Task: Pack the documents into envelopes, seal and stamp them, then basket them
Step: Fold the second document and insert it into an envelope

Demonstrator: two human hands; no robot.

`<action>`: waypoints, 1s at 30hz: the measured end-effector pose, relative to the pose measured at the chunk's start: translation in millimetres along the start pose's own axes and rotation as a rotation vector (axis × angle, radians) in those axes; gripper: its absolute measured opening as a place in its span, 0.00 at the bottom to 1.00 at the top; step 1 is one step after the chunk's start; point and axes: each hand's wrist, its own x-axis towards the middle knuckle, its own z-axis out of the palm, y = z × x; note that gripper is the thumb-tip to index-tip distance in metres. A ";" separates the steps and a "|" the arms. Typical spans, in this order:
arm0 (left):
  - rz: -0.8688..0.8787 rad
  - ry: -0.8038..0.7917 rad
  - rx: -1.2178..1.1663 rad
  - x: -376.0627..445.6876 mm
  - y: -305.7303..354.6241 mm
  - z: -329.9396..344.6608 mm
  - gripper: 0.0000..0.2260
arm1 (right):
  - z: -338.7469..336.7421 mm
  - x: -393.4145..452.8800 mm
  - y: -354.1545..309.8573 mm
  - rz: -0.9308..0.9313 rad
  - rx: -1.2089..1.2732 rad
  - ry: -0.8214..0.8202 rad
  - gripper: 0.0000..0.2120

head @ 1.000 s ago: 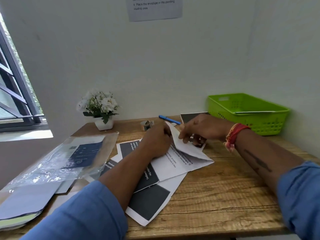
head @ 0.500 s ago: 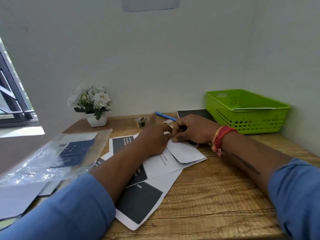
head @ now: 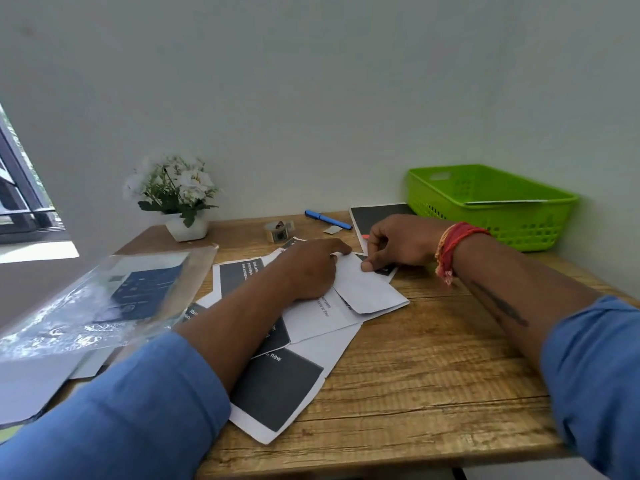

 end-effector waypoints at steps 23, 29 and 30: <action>0.000 0.002 -0.005 -5.7 5.3 3.7 0.18 | -16.1 -30.8 13.5 -0.042 0.193 -0.221 0.17; -0.060 0.005 0.012 -7.8 6.1 3.9 0.24 | 4.9 -19.0 0.9 -0.149 -0.027 0.073 0.15; -0.065 0.003 0.020 -8.2 6.6 3.8 0.25 | 7.9 -16.6 -3.4 -0.136 -0.090 0.058 0.17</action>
